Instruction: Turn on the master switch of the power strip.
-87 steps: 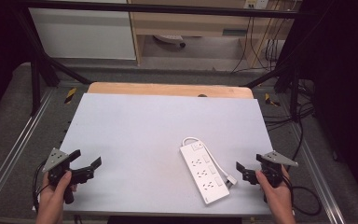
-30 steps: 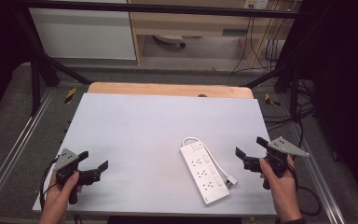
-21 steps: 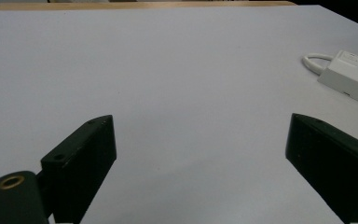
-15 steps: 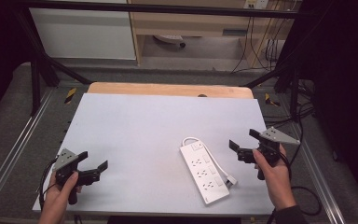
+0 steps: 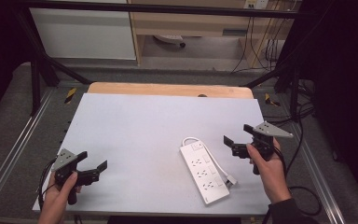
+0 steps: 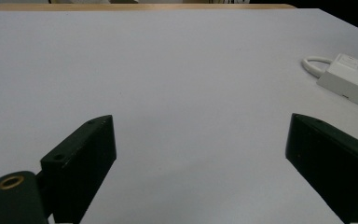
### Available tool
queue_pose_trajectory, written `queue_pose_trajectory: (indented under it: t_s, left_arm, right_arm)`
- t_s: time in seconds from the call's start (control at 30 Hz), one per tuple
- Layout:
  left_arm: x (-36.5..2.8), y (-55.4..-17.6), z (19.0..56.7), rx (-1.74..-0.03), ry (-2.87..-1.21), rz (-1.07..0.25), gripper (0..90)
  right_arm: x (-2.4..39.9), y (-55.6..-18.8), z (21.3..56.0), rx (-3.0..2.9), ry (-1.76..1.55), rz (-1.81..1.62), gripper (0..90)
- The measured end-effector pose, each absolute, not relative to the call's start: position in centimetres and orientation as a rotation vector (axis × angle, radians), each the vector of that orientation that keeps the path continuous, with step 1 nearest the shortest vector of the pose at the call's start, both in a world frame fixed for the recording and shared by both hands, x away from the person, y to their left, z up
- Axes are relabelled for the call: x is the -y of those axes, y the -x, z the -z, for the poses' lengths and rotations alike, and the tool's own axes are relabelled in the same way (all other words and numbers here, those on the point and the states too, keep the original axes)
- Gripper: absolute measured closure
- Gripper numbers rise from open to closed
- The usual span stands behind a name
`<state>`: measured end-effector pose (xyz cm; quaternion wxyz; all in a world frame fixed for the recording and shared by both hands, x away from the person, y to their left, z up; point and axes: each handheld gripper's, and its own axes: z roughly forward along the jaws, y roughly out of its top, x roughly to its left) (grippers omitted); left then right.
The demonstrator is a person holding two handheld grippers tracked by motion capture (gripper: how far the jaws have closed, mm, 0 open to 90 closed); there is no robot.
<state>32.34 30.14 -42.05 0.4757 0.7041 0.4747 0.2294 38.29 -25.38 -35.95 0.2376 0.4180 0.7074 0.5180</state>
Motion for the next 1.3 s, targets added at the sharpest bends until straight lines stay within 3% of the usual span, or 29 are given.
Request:
queue_pose_trajectory:
  t_s: [0.6, 1.03, 1.3]
  left_arm:
    - [-30.1, -32.4, 42.1, -1.155, -1.732, -0.553, 8.5]
    - [-30.1, -32.4, 42.2, -1.156, -1.736, -0.554, 8.5]
    - [-30.2, -32.4, 42.2, -1.156, -1.733, -0.555, 8.5]
  right_arm:
    - [23.7, -39.7, 36.4, -1.991, -1.127, -1.384, 3.5]
    - [21.9, -40.4, 36.8, -1.985, -1.107, -1.373, 25.2]
    - [21.2, -41.3, 37.5, -2.002, -1.138, -1.359, 43.1]
